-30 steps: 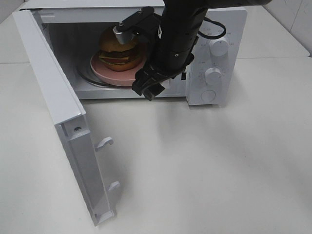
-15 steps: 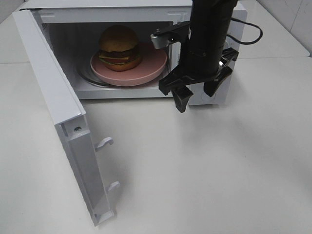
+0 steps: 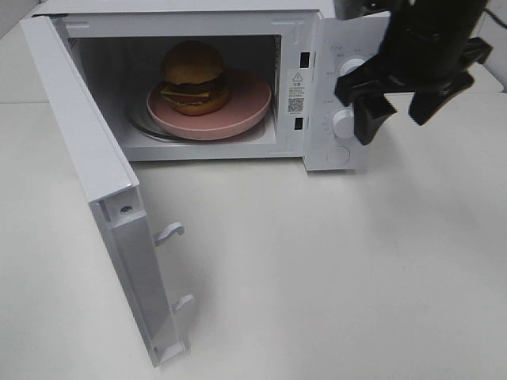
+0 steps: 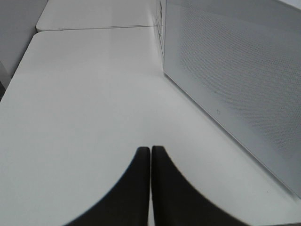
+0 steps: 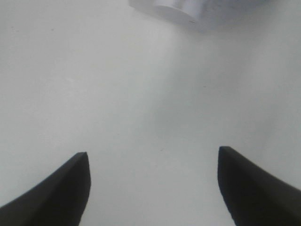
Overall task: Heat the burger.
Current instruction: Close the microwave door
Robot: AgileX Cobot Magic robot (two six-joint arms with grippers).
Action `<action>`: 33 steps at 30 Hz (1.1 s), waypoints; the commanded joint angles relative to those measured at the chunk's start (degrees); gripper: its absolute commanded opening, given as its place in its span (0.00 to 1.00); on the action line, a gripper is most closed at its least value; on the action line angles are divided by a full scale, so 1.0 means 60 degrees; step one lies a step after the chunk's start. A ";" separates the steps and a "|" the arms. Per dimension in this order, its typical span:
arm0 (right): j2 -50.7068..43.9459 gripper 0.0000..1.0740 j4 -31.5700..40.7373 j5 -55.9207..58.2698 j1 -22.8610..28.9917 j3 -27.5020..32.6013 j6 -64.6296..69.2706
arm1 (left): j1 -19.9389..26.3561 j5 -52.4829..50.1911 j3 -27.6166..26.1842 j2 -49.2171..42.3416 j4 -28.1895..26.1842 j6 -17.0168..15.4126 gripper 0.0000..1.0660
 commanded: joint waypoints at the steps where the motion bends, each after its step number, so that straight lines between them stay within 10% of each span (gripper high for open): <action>1: -0.0764 0.65 -0.0029 -0.0010 -0.0984 0.0697 0.0048 | -0.0010 -0.0095 0.0019 -0.0191 -0.0038 -0.0019 0.00; 9: -0.2559 0.65 -0.0029 0.0105 -0.2817 0.2110 0.0382 | -0.0010 -0.0095 0.0019 -0.0191 -0.0038 -0.0019 0.00; 33: -0.9778 0.65 0.0048 0.1251 -0.2903 0.6933 0.0325 | -0.0010 -0.0095 0.0019 -0.0191 -0.0095 -0.0019 0.00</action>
